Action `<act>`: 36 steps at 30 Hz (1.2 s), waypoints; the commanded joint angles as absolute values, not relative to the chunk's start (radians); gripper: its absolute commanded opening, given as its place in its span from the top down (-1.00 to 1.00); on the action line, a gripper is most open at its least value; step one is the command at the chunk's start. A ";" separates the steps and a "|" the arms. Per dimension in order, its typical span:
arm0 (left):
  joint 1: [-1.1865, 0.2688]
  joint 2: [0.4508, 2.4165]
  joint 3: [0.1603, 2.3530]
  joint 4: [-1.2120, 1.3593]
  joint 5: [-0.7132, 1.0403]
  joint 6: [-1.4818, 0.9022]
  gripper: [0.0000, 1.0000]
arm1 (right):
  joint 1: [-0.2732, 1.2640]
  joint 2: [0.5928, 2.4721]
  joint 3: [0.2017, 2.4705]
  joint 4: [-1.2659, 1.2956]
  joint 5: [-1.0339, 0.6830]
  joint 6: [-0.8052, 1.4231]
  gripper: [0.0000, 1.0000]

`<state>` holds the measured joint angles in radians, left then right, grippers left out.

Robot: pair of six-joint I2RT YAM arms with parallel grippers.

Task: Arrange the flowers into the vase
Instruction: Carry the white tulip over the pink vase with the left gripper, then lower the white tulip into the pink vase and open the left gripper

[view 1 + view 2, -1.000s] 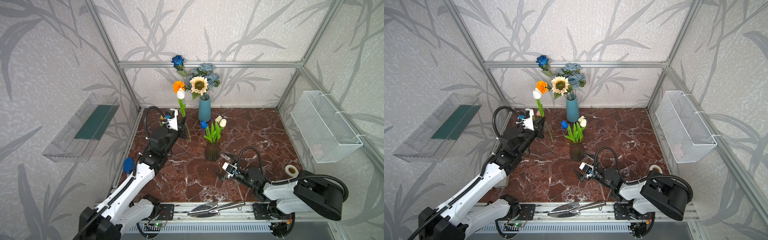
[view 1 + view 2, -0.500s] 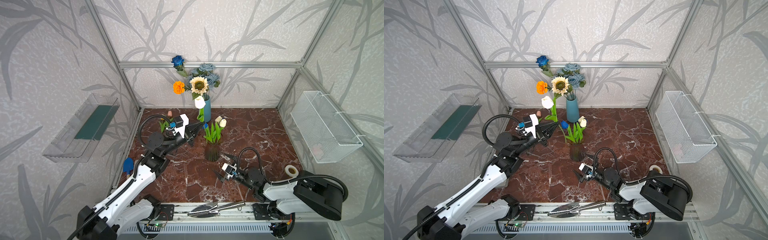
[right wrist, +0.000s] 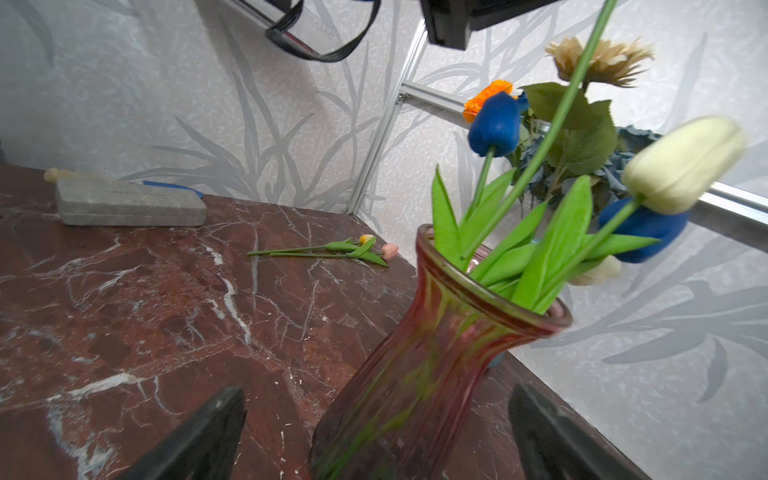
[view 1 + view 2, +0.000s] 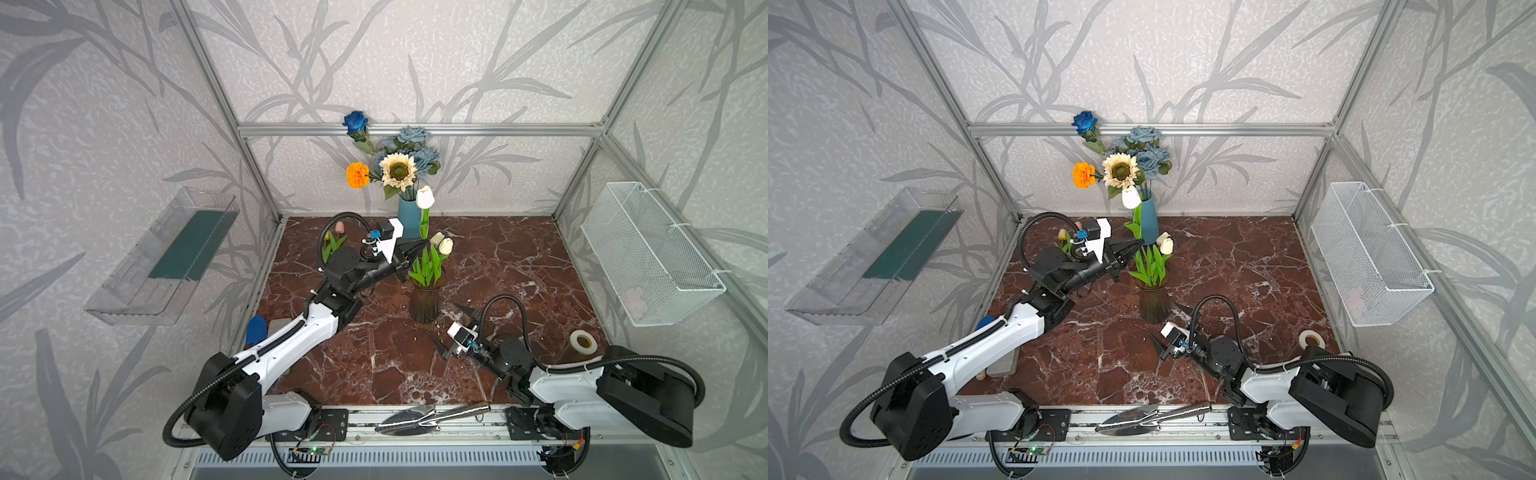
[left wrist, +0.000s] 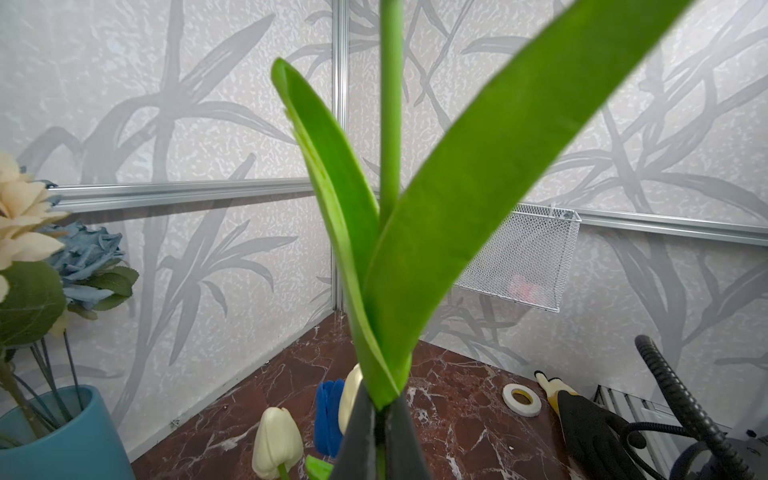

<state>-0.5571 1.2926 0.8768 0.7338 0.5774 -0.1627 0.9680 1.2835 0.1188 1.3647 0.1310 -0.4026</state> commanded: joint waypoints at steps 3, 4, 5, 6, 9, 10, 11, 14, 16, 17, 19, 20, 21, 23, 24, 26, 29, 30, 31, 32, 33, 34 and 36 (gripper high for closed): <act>-0.573 1.323 0.910 0.712 0.547 -0.114 1.00 | 0.972 1.227 0.117 1.405 0.214 -0.342 -0.99; -0.576 1.329 0.910 0.705 0.540 -0.107 1.00 | 0.972 1.219 0.114 1.405 0.218 -0.334 -0.99; -0.577 1.336 0.911 0.700 0.532 -0.100 1.00 | 0.971 1.210 0.111 1.406 0.222 -0.329 -0.99; -0.581 1.339 0.908 0.695 0.526 -0.092 1.00 | 0.971 1.197 0.108 1.405 0.224 -0.325 -0.99; -0.588 1.353 0.904 0.678 0.506 -0.064 1.00 | 0.967 1.163 0.098 1.405 0.241 -0.308 -0.99; -0.590 1.357 0.903 0.674 0.502 -0.057 1.00 | 0.963 1.155 0.094 1.404 0.243 -0.302 -0.99; -0.594 1.361 0.900 0.670 0.501 -0.047 1.00 | 0.959 1.146 0.094 1.404 0.245 -0.293 -0.99; -0.604 1.370 0.890 0.666 0.497 -0.022 1.00 | 0.947 1.119 0.086 1.396 0.251 -0.264 -0.99; -0.610 1.372 0.877 0.670 0.493 -0.005 1.00 | 0.939 1.105 0.089 1.371 0.246 -0.255 -0.99; -0.615 1.370 0.868 0.675 0.487 0.002 1.00 | 0.937 1.099 0.093 1.355 0.247 -0.254 -0.99; -0.619 1.362 0.849 0.681 0.476 0.013 1.00 | 0.936 1.090 0.095 1.337 0.247 -0.247 -0.99; -0.621 1.357 0.839 0.689 0.473 0.015 1.00 | 0.934 1.088 0.097 1.331 0.247 -0.246 -0.99; -0.621 1.352 0.829 0.698 0.472 0.015 0.94 | 0.934 1.088 0.097 1.326 0.247 -0.244 -0.99; -0.623 1.340 0.808 0.715 0.468 0.015 0.53 | 0.931 1.090 0.102 1.311 0.247 -0.246 -0.99; -0.622 1.332 0.795 0.725 0.463 0.016 0.28 | 0.931 1.093 0.105 1.308 0.246 -0.244 -0.99; -0.623 1.319 0.778 0.733 0.444 0.015 -0.09 | 0.931 1.100 0.107 1.314 0.241 -0.242 -0.99; -0.621 1.302 0.775 0.704 0.422 0.016 -0.18 | 0.931 1.112 0.109 1.324 0.238 -0.236 -0.99; -0.621 1.294 0.779 0.688 0.421 0.021 -0.18 | 0.931 1.112 0.112 1.323 0.236 -0.233 -0.99; -0.620 1.286 0.780 0.678 0.418 0.024 -0.18 | 0.928 1.111 0.117 1.316 0.227 -0.232 -0.99; -0.620 1.274 0.778 0.672 0.414 0.029 -0.18 | 0.920 1.109 0.130 1.300 0.201 -0.226 -0.99; -0.619 1.260 0.775 0.664 0.409 0.036 -0.18 | 0.910 1.106 0.148 1.272 0.173 -0.215 -0.99; -0.619 1.244 0.776 0.650 0.404 0.042 -0.18 | 0.906 1.098 0.161 1.236 0.170 -0.196 -0.99; -0.611 1.203 0.783 0.619 0.400 0.043 -0.18 | 0.860 1.084 0.180 1.170 0.131 -0.127 -0.99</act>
